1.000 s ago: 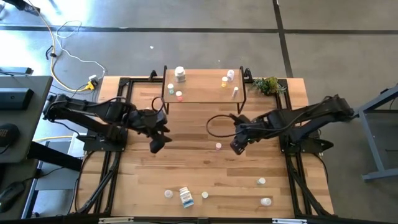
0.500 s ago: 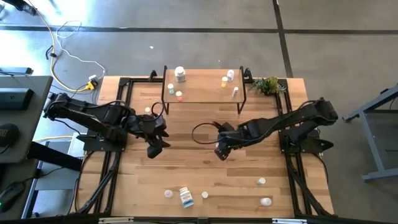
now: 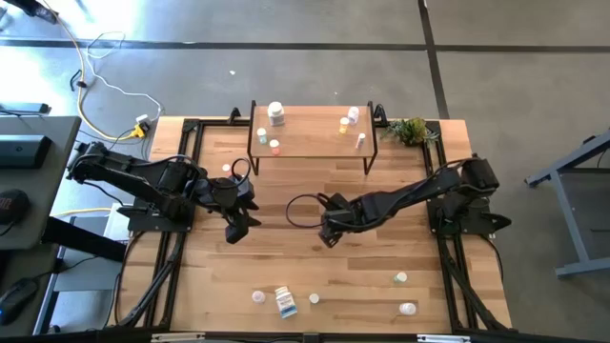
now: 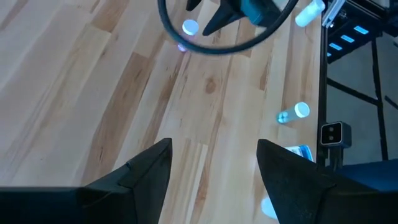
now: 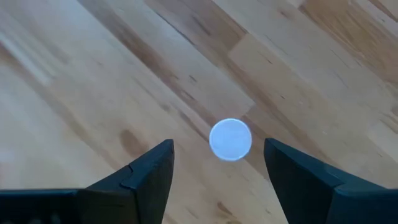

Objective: Pick and place medicine bottles onto shelf by color
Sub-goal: Put the purple pill bottle on the shelf

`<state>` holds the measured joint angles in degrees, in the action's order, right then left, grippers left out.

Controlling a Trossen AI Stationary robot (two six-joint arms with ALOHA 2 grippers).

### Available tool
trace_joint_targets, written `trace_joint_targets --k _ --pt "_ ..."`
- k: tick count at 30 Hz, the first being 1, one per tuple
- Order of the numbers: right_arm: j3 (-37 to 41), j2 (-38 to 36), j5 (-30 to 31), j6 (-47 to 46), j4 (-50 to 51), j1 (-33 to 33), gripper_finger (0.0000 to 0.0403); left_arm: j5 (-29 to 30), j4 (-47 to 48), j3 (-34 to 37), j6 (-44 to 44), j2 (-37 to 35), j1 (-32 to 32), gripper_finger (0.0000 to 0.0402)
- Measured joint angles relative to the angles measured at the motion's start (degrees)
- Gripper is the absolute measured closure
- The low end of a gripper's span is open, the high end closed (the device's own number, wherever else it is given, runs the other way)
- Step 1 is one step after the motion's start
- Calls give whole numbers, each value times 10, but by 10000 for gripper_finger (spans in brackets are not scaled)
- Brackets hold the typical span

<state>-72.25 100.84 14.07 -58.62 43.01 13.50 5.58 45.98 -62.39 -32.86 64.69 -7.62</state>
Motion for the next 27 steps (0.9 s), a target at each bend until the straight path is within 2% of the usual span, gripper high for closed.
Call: trace_joint_targets --k 11,22,27 --pt "0 51 24 -31 2 0 170 7 0 0 0 0 0 174" --pt "0 58 21 -44 3 0 273 11 0 0 0 0 0 174" --pt "0 58 20 -44 4 0 303 12 0 0 0 0 0 174"
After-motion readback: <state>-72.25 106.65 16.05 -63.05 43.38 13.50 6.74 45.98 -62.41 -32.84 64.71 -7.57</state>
